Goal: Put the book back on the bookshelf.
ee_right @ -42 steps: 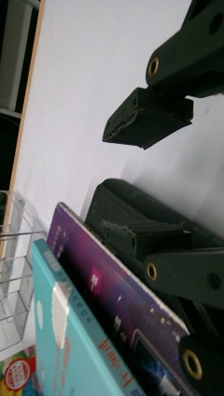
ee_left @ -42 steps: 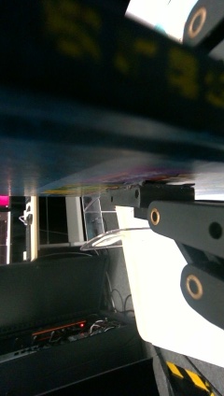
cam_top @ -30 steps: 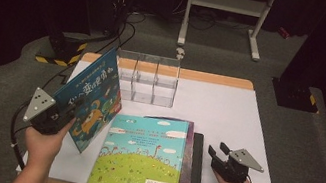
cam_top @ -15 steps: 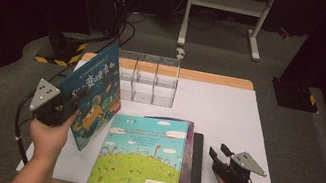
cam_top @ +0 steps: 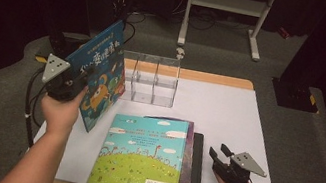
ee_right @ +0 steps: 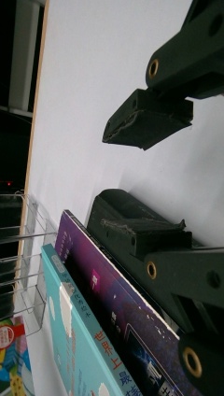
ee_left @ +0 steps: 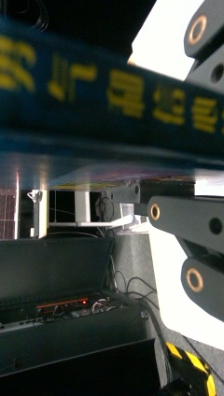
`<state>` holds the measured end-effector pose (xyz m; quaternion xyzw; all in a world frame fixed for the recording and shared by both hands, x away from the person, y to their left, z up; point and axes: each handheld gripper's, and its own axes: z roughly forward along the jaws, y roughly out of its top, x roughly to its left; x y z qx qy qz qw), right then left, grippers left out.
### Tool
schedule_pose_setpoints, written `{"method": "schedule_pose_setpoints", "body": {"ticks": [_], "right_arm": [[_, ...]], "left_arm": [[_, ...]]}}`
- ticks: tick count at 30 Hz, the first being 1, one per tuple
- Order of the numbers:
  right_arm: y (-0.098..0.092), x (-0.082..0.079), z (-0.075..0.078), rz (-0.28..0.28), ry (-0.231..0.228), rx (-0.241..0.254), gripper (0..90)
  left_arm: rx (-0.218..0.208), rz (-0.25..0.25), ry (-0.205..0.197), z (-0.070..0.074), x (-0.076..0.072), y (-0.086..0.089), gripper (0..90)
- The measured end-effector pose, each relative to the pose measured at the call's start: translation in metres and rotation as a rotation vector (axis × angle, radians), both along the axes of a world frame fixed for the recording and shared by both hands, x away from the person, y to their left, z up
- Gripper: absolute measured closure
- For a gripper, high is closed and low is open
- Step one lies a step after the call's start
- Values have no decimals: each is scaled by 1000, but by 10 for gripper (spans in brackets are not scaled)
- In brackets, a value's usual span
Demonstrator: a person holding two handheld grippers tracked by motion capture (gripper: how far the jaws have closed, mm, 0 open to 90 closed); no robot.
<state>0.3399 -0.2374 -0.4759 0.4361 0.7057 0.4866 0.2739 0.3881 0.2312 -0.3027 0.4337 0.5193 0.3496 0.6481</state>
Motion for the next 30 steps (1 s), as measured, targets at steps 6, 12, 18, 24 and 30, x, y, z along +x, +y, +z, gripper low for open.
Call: {"method": "schedule_pose_setpoints", "body": {"ticks": [6,12,18,24,30], "right_arm": [[0,0,0,0,-4,-1,518],[-1,-1,1,-3,-12,2,520],[-2,-1,1,-6,-14,5,522],[-3,-2,2,-8,-14,11,523],[-3,-2,2,-8,-13,13,524]], "left_arm": [[6,34,-11,0,20,-8,830],[7,72,-9,-6,46,-15,830],[4,96,-26,-12,61,-21,830],[9,120,-31,-20,79,-27,830],[25,151,-27,-26,88,-27,830]]}}
